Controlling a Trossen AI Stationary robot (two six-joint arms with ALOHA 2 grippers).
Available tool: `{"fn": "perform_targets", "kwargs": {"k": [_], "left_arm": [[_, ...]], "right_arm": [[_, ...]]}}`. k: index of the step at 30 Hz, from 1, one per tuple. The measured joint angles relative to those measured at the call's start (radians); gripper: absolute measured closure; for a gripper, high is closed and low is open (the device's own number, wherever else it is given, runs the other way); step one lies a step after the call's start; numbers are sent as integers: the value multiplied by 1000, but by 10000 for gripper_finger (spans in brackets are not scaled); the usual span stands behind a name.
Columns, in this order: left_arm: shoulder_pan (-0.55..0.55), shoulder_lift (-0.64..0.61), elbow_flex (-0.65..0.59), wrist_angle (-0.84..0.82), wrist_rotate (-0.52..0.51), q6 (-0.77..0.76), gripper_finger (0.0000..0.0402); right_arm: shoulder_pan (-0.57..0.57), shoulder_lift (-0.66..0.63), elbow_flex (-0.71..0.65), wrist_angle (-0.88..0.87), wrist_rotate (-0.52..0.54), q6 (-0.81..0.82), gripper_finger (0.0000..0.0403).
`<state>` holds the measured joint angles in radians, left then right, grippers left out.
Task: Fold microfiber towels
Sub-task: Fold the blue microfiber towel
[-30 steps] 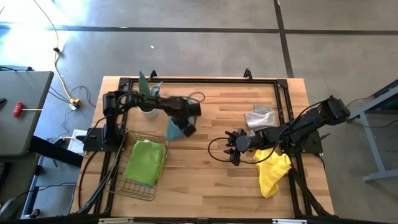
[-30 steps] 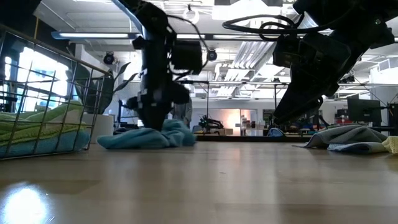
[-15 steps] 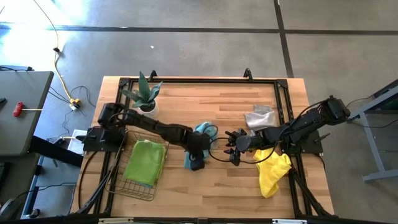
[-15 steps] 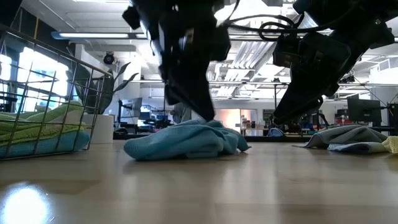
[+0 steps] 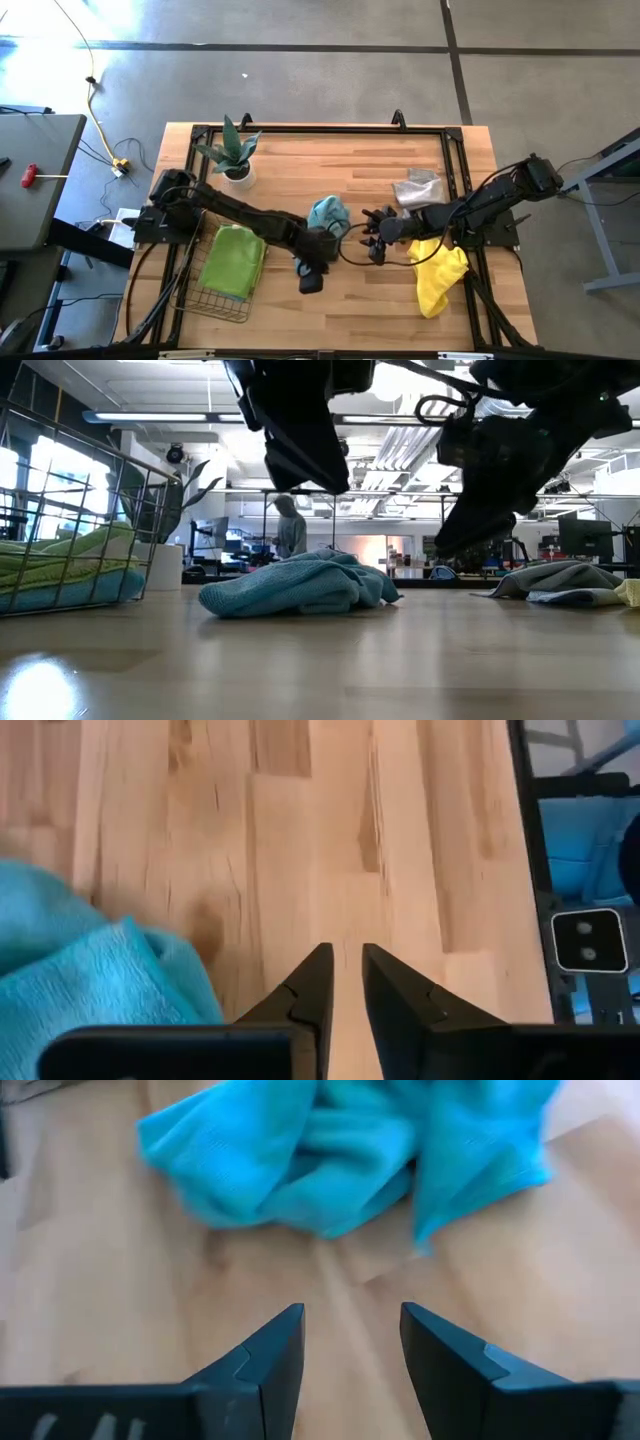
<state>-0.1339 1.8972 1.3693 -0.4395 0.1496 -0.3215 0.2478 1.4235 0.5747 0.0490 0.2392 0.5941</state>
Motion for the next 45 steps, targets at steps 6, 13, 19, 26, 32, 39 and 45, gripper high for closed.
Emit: {"fn": "perform_targets", "kwargs": {"k": [6,13,19,26,32,39,45], "left_arm": [[-12,0,0,6,-13,29,305],[-44,0,0,-1,-208,-60,246],[-54,17,-2,-21,-448,-173,235],[-90,69,-7,-13,-721,-40,245],[-97,120,-7,46,-717,-77,245],[-118,165,-8,17,-769,-98,245],[-119,189,-6,-61,-812,-162,245]], "right_arm": [[-34,0,0,-1,91,0,245],[-52,0,0,-4,88,0,245],[-52,0,0,4,135,0,245],[-58,0,0,-7,101,-125,245],[-58,0,0,-21,103,-132,245],[-58,0,0,-32,139,-159,245],[-58,0,0,-32,140,-177,245]]}}
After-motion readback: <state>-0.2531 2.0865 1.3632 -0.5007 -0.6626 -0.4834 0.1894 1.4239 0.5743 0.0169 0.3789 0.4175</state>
